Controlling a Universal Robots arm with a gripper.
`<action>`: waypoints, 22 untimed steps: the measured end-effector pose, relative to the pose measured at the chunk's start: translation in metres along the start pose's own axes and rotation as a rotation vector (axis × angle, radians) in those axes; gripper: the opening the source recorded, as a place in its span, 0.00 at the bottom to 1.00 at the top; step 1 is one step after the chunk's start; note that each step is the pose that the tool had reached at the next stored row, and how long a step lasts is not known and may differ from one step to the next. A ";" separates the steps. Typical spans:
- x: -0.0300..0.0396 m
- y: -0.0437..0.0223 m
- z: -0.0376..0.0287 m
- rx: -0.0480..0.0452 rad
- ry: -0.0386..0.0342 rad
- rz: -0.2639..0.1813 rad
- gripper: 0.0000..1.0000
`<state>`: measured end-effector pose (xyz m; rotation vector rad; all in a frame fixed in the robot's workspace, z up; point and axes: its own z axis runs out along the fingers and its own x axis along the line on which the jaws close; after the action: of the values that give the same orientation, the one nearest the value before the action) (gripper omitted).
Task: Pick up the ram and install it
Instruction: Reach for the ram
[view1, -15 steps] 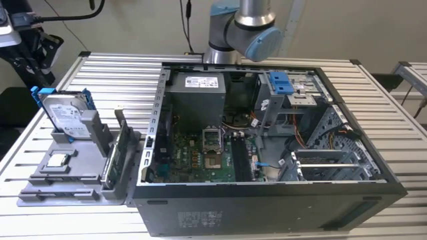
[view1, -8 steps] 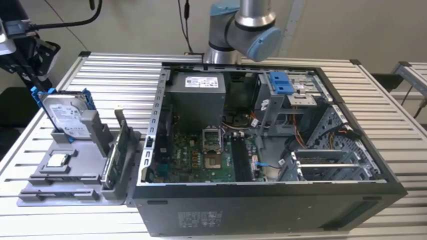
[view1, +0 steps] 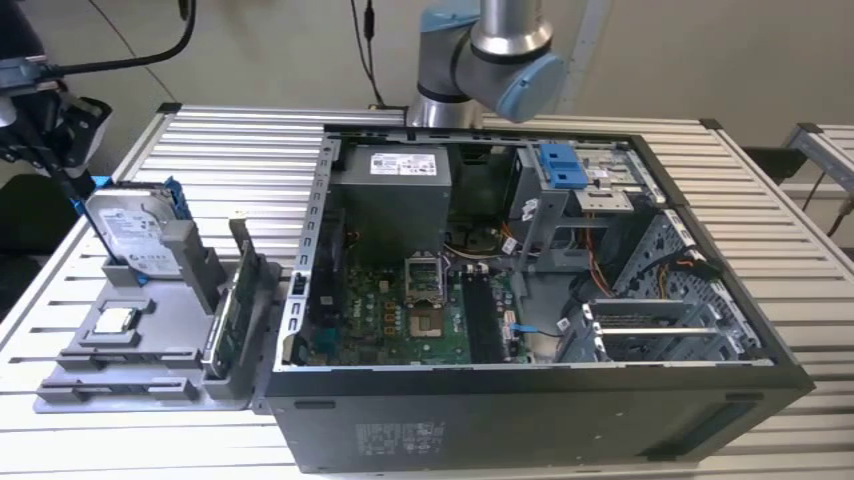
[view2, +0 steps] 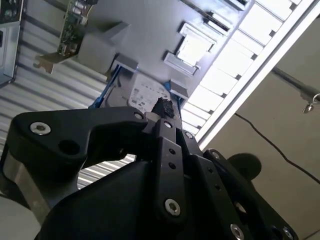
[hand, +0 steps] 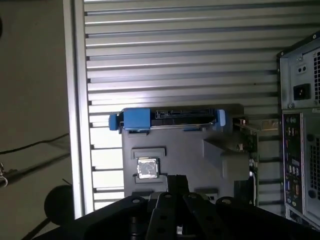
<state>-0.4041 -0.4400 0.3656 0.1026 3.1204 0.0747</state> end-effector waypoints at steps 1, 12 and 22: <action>-0.0002 -0.0031 0.0003 0.0000 0.0000 0.000 0.11; -0.0018 -0.0286 0.0047 0.0001 0.0003 0.000 0.11; -0.0035 -0.0404 0.0100 0.0000 0.0002 0.000 0.11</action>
<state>-0.4030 -0.4801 0.3538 0.1023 3.1207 0.0748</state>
